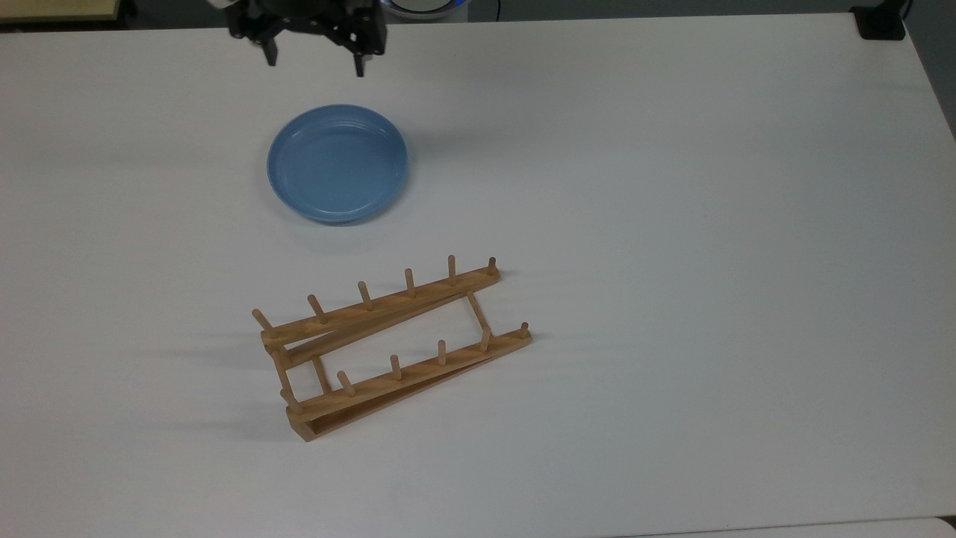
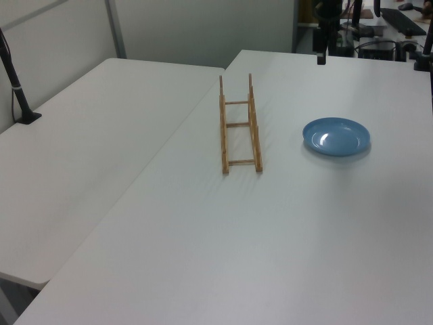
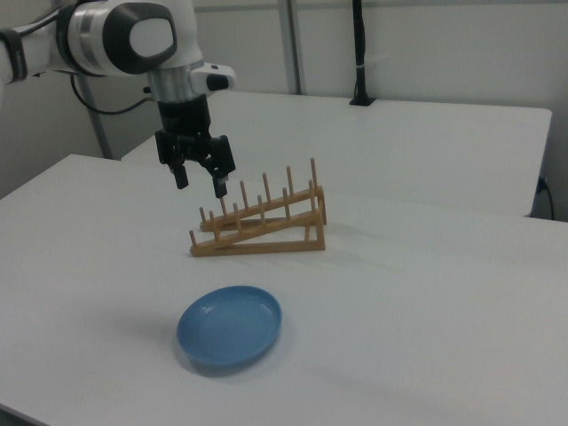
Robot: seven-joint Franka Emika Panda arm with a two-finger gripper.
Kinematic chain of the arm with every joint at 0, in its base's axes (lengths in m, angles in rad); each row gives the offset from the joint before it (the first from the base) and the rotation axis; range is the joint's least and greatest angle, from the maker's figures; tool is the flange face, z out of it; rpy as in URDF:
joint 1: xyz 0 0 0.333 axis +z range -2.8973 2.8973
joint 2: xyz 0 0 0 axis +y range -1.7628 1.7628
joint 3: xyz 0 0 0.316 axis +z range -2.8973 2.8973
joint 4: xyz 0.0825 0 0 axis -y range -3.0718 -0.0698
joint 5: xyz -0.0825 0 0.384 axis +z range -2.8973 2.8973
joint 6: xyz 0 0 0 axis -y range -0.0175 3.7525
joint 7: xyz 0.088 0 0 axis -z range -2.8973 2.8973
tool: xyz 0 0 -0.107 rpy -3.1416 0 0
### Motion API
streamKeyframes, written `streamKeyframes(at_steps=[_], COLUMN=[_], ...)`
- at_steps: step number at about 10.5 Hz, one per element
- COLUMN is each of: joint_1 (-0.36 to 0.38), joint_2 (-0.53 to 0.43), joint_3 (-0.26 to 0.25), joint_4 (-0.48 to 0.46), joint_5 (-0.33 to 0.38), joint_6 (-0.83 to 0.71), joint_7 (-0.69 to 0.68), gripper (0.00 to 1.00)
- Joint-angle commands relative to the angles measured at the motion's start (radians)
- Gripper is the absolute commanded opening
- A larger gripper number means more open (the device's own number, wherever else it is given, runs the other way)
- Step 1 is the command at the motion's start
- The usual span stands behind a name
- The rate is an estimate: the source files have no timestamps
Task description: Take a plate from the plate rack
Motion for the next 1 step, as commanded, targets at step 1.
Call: streamKeyframes(at_steps=[1], joint_1=[0.025], joint_2=[-0.008], joint_3=[-0.004], joint_4=[0.000], joint_5=[-0.008], joint_6=[-0.010], joint_7=[0.078], gripper=[1.00])
